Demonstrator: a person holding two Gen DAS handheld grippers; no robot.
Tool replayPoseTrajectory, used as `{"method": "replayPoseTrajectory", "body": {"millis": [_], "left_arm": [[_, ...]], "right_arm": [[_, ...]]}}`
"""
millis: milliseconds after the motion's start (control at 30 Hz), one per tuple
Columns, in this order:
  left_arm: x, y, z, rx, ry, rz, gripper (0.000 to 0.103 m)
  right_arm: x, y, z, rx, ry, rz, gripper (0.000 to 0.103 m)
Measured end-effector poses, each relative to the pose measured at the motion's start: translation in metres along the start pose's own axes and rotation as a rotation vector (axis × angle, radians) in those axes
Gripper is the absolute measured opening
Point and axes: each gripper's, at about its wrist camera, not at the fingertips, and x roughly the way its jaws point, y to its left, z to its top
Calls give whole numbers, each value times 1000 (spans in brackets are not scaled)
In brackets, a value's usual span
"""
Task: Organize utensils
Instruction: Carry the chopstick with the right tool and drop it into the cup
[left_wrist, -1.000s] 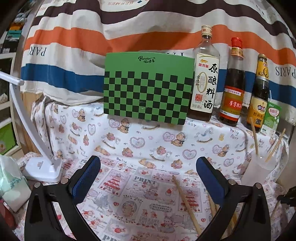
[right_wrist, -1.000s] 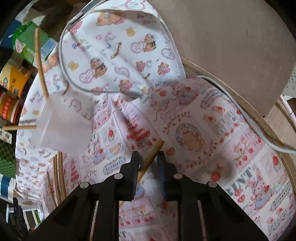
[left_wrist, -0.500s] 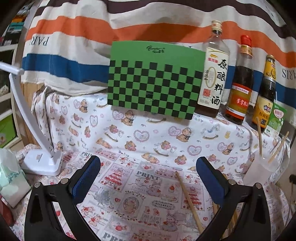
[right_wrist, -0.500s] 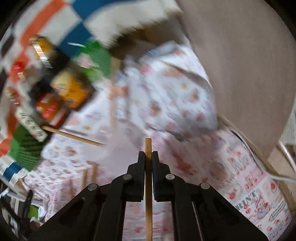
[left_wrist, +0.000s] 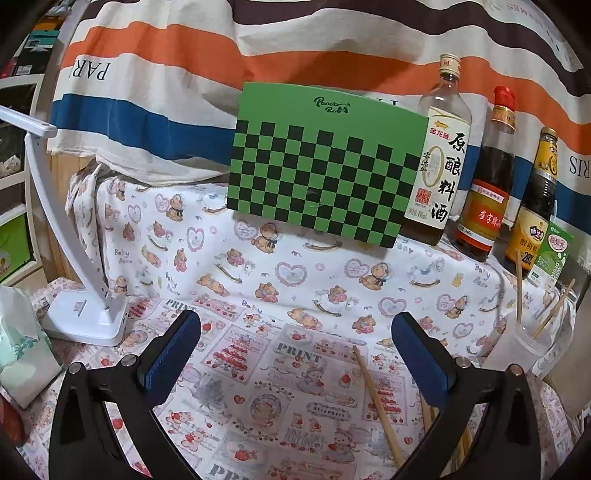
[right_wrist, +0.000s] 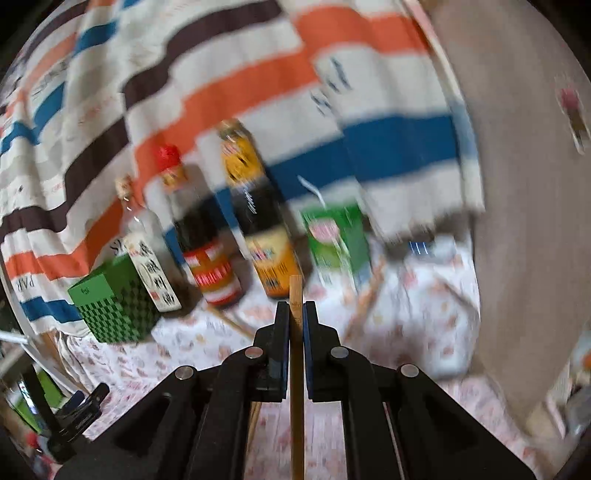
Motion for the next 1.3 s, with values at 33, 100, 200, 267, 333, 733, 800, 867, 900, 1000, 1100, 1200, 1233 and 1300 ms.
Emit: {"method": "replayPoseTrajectory", "body": {"millis": [33,100,200,267,333,733,800,867,900,1000,1100,1200,1233,1300], "left_arm": [[1,0,0,-1,2,1,102],[1,0,-1,0,5,2,102],[2,-1,-2,2,9,-6,102],[4,-2,-3,13,12,1,102],[5,-4,-3,19,20,-5,102],[8,-6,-5,50,12,17,102],[11,-7,-6,65,13,27,102],[12,-7,-6,68,14,28,102],[12,-7,-6,64,15,23,102],[13,-6,-5,45,26,-1,102],[11,-5,-5,39,24,-2,102],[10,-4,-4,33,20,1,102],[10,-3,-4,32,20,2,102],[10,-3,-3,29,21,4,102]], "right_arm": [[4,5,4,-18,-4,-7,8],[14,11,13,-40,-3,-45,8],[25,8,30,-15,-48,-90,8],[36,10,43,-8,-62,-53,8],[42,14,54,-24,-122,-39,8],[83,20,50,24,-506,-192,8],[90,21,42,19,-490,-204,8],[93,24,32,-8,-487,-216,8],[92,28,25,-44,-502,-234,8],[95,36,6,-128,-484,-264,8],[93,43,-13,-201,-473,-267,8],[91,39,-22,-170,-447,-245,8],[91,38,-23,-163,-443,-240,8],[88,38,-29,-162,-439,-235,8]]}}
